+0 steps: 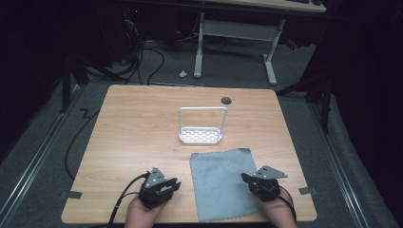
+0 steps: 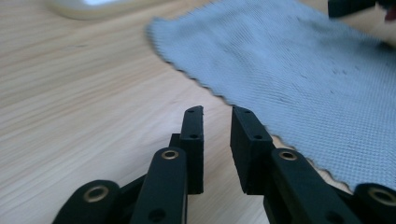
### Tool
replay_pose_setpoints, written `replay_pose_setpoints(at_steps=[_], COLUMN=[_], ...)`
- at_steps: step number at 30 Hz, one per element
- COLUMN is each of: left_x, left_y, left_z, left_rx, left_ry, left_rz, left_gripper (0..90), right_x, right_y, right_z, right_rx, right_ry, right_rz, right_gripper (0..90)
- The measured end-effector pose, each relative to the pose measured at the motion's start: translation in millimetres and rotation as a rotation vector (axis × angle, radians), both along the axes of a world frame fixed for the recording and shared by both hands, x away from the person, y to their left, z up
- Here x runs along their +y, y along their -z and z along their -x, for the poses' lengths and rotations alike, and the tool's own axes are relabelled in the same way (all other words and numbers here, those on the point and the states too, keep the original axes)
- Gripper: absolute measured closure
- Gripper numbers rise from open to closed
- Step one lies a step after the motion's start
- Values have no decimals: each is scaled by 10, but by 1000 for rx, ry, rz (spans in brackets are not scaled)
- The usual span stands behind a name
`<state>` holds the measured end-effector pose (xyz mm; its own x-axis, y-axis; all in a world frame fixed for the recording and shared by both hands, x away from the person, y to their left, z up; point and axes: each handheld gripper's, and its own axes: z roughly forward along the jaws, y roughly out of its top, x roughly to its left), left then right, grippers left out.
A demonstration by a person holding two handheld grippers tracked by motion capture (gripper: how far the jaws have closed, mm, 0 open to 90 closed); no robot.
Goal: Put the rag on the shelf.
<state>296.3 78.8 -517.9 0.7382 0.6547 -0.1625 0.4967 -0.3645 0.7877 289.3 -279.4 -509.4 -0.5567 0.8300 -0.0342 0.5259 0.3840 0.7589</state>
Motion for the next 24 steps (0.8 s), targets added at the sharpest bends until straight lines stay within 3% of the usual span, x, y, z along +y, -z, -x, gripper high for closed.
replay_pose_setpoints(at_steps=[4, 7, 10, 13, 14, 18, 24], left_x=[-295, -492, -653, -749, -750, -593, -64], left_y=[56, 52, 33, 66, 84, 90, 92], left_z=[-15, -39, -44, -47, -51, -34, -30], left_rx=[20, 23, 24, 29, 37, 22, 41], left_ry=[48, 76, 111, 133, 136, 124, 42], left_rz=[-38, -35, -37, -97, -115, -122, -117], left_gripper=[823, 880, 882, 882, 884, 894, 891], right_x=[-230, -304, -311, -288, -283, -245, -56], right_y=[8, 22, 30, 43, 46, 50, 72], right_z=[11, 2, -9, -10, -12, -12, -13], right_rx=[1, 5, 5, 12, 10, 8, 9], right_ry=[70, 87, 86, 82, 77, 66, 13], right_rz=[-21, -23, -19, -11, -6, -5, 10], right_gripper=[900, 900, 900, 900, 900, 900, 900])
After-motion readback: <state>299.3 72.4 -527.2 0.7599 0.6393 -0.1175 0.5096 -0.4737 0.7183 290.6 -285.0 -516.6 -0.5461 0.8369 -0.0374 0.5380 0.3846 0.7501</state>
